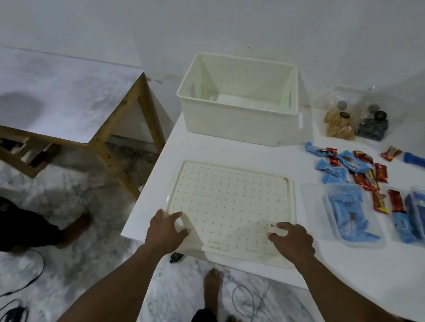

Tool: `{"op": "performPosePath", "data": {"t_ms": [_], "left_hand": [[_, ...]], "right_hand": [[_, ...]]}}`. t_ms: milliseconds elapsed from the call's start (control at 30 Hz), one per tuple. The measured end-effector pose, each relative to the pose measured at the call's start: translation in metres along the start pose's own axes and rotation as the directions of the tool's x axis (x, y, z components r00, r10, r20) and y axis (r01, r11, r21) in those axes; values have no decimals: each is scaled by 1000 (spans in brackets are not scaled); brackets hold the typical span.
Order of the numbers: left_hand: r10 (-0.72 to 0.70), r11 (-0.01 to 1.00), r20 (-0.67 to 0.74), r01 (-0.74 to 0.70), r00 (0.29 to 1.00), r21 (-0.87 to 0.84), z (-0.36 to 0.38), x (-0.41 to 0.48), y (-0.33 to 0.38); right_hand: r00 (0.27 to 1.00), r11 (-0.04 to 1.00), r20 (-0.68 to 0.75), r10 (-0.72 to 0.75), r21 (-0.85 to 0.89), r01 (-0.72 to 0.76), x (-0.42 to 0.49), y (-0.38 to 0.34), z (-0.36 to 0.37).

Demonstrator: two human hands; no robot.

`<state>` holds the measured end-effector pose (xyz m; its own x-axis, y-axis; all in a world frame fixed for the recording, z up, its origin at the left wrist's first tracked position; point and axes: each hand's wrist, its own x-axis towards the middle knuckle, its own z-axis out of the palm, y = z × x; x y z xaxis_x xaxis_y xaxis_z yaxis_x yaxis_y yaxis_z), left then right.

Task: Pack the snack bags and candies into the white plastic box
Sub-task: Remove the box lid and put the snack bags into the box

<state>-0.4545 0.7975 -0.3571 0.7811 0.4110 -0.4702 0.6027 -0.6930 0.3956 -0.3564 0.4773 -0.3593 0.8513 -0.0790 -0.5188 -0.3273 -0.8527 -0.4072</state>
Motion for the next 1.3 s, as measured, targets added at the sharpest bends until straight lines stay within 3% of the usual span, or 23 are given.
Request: {"op": "performPosePath", "data": {"t_ms": [100,367,633,800,933,1100,1300], "left_hand": [[-3,997,16,1,1000,80,-6,4,17],[214,977,123,-208,969,-55,-34,40,116],[490,871,177,-485,854,-72,-28,72,257],[601,798,260,-589,756,-130,14,60,314],[609,792,324,-581,724,-189,57,42,343],[533,846,325,-496,781,-196,103,20,367],[420,907,246,-409,873,-97,141,10,383]], "right_hand": [[1000,1000,-7,0,-24,0,0,-12,-16],[993,993,-91,-80,77,87,24,-26,-103],[957,979,-291,18,197,42,46,12,-190],[941,964,-315,122,262,-37,50,65,-204],[945,963,-298,135,263,-54,63,102,-211],[979,973,-190,73,229,-28,87,135,-216],[998,958,59,-27,288,9,119,158,-223]]}}
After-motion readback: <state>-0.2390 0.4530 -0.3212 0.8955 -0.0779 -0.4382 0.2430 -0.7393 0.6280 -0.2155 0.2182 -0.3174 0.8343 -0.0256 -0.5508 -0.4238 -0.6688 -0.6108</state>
